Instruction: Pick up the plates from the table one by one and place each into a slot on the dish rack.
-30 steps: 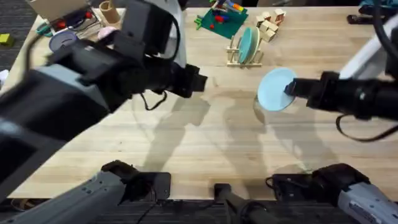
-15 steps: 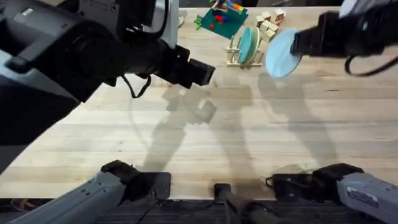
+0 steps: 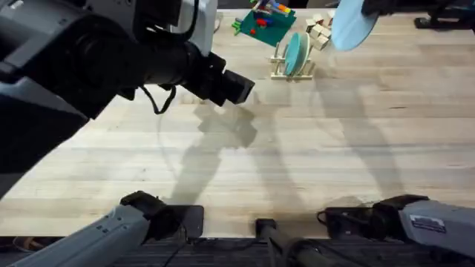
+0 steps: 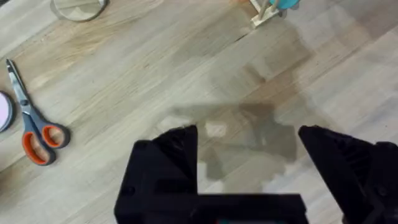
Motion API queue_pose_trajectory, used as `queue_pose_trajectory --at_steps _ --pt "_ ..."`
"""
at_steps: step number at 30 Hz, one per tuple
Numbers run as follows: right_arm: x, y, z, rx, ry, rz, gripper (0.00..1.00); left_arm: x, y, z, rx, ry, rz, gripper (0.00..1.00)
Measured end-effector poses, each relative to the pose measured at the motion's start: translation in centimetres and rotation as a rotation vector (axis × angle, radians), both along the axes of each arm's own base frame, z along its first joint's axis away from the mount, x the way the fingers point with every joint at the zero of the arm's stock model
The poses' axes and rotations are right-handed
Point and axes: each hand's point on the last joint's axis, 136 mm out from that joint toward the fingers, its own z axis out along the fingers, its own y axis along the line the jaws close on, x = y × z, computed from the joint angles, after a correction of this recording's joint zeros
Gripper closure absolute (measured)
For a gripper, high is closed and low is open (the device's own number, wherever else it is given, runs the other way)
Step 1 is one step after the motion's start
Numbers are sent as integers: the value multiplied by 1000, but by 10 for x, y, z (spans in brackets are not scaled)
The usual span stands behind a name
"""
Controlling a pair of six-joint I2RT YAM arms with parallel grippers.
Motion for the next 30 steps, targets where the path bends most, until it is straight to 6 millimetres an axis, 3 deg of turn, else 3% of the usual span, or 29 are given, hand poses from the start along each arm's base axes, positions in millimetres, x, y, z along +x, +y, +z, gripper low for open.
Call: queue_pose_trajectory --at_steps 4,10,25,30 --pt "10 -2 13 -16 -25 -16 970 0 0 0 4 -3 -5 7" --pt "19 -2 16 -30 -6 -21 970 0 0 0 4 -4 -6 8" --pt "28 -2 1 -37 42 -50 970 0 0 0 4 -4 -6 7" --pt "38 -4 -15 -48 82 -85 970 0 0 0 4 -4 -6 7"
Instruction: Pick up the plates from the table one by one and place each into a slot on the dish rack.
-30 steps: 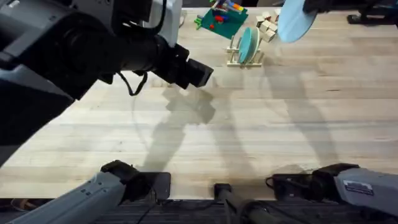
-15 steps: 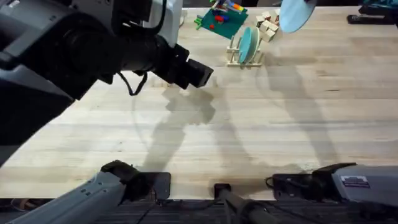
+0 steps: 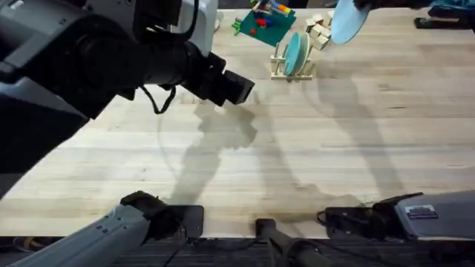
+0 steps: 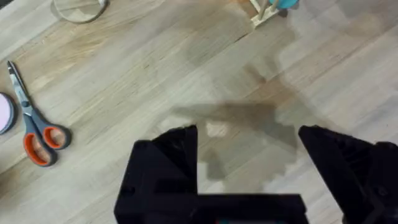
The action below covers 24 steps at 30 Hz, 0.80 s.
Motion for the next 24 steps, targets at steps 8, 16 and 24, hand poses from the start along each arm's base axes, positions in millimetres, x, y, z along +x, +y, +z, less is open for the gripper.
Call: queue_pose_trajectory --at_steps 8,16,24 --pt "23 4 -38 -22 74 -10 971 0 0 0 0 0 0 8" --pt "40 9 -63 -29 106 -11 971 0 0 0 0 0 0 8" --pt "48 17 -74 -29 110 1 971 0 0 0 0 0 0 8"
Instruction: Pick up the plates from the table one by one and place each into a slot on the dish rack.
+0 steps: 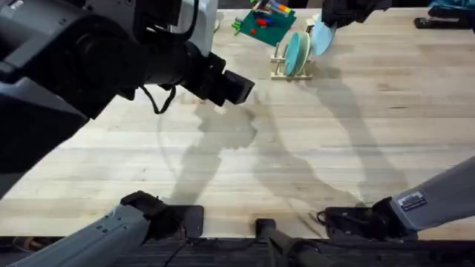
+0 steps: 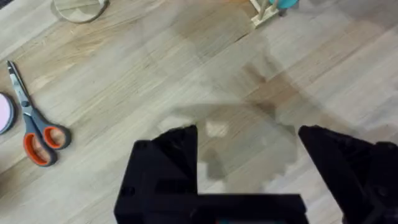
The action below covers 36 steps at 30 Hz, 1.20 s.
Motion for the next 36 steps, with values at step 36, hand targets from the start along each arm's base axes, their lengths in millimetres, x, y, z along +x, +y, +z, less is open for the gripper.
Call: queue_pose_trajectory --at_steps 36 --pt "7 10 -44 -13 94 -10 836 0 0 0 0 0 0 7"
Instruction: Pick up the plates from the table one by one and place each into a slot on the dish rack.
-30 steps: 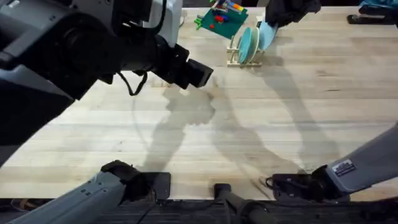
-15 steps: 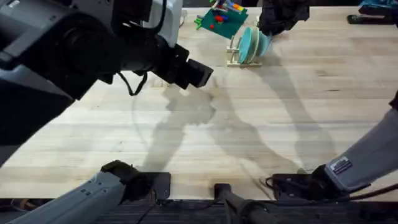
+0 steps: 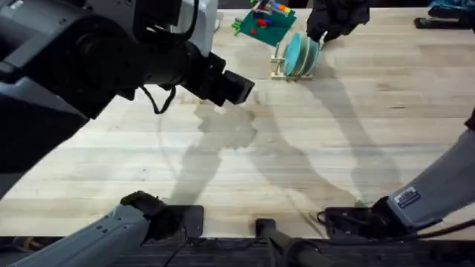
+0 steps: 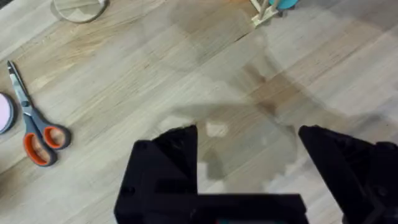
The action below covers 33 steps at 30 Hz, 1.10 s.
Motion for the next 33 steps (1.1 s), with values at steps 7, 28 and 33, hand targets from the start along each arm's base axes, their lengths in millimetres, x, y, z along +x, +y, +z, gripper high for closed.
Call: queue_pose_trajectory --at_steps 7,28,33 --pt "0 0 0 0 1 -1 799 0 0 0 0 0 0 7" --pt "-94 -18 104 15 -61 17 7 0 0 0 0 0 0 7" --pt "-108 3 111 26 -83 89 6 0 0 0 0 1 0 7"
